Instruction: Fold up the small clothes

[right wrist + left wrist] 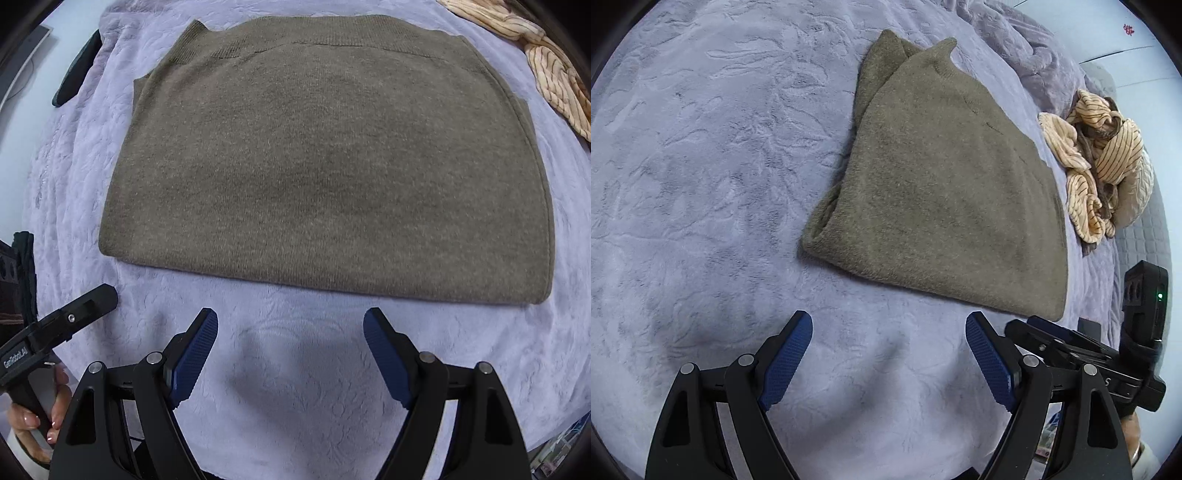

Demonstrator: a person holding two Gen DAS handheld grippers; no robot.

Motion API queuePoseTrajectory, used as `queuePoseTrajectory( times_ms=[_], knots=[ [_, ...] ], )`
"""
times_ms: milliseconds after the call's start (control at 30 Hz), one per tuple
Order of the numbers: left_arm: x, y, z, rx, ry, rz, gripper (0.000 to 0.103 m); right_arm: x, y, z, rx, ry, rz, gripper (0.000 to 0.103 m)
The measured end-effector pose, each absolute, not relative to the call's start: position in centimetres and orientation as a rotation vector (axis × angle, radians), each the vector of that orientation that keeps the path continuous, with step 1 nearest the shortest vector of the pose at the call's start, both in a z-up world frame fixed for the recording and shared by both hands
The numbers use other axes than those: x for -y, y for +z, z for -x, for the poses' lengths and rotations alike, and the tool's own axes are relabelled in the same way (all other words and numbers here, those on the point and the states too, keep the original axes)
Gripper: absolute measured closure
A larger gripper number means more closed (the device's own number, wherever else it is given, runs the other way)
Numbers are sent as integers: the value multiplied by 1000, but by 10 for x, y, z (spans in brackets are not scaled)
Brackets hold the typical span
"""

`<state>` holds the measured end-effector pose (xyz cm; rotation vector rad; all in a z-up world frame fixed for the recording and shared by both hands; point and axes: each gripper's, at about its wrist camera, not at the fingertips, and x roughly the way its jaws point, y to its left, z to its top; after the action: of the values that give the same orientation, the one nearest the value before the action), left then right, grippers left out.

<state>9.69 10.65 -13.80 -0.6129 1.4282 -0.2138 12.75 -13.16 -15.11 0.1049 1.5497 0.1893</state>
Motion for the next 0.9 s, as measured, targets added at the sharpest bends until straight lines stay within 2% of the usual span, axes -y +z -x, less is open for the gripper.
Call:
queuePoseTrajectory(
  times_ms=[267, 467, 633, 900],
  knots=[
    [-82, -156, -119, -1412, -250, 691, 17, 134, -160, -154, -1491, 139, -53, 19],
    [-80, -171, -127, -1408, -252, 752, 17, 140, -194, -163, -1560, 108, -56, 19],
    [-82, -180, -132, -1384, -253, 830, 17, 140, -200, -165, -1558, 128, -67, 12],
    [-86, -183, -137, -1323, -262, 911, 17, 149, -206, -155, -1538, 158, -104, 10]
  ],
)
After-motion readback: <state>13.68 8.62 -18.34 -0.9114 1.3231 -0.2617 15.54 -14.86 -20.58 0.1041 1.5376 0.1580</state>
